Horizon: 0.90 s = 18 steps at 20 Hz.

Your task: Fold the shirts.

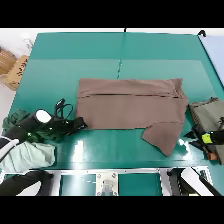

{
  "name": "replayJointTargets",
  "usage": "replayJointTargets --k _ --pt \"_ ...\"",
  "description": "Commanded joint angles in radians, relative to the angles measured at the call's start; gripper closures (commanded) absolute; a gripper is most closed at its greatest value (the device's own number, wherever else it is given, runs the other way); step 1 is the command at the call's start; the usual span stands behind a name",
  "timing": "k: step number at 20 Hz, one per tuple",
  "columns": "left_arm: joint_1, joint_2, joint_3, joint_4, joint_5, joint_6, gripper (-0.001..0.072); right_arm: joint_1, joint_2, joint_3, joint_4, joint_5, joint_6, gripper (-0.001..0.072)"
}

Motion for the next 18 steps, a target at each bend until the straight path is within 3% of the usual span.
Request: replayJointTargets --k 1,2,9,10,11,13,16,18 --pt "-0.024 -0.031 -0.020 -0.045 0.196 -0.017 0.0478 -0.002 0.006 -0.090 0.105 -0.042 -0.037 0.0275" --pt "-0.024 -0.030 -0.015 -0.050 0.193 -0.005 0.0687 -0.002 0.006 -0.100 0.109 -0.047 -0.043 0.0225" --pt "-0.024 -0.030 0.009 -0.047 0.130 0.060 0.0684 0.144 -0.120 -0.111 0.141 -0.067 -0.088 0.0226" --pt "-0.024 -0.030 0.009 -0.045 0.123 0.066 0.0684 0.164 -0.142 -0.111 0.153 -0.067 -0.090 0.0315" --pt "-0.019 -0.030 0.009 -0.042 0.113 0.066 0.0684 0.174 -0.147 -0.111 0.159 -0.064 -0.108 0.0509" --pt "-0.019 -0.030 0.022 0.006 0.083 0.066 0.0684 0.174 -0.135 -0.088 0.152 -0.036 -0.110 0.0680" --pt "-0.019 -0.027 0.100 0.178 -0.086 0.050 0.0685 0.174 -0.067 -0.035 0.086 0.014 -0.085 0.0694" --pt "-0.019 0.000 0.153 0.394 -0.218 -0.038 0.0686 0.174 -0.002 -0.014 -0.025 0.063 -0.010 0.0694"
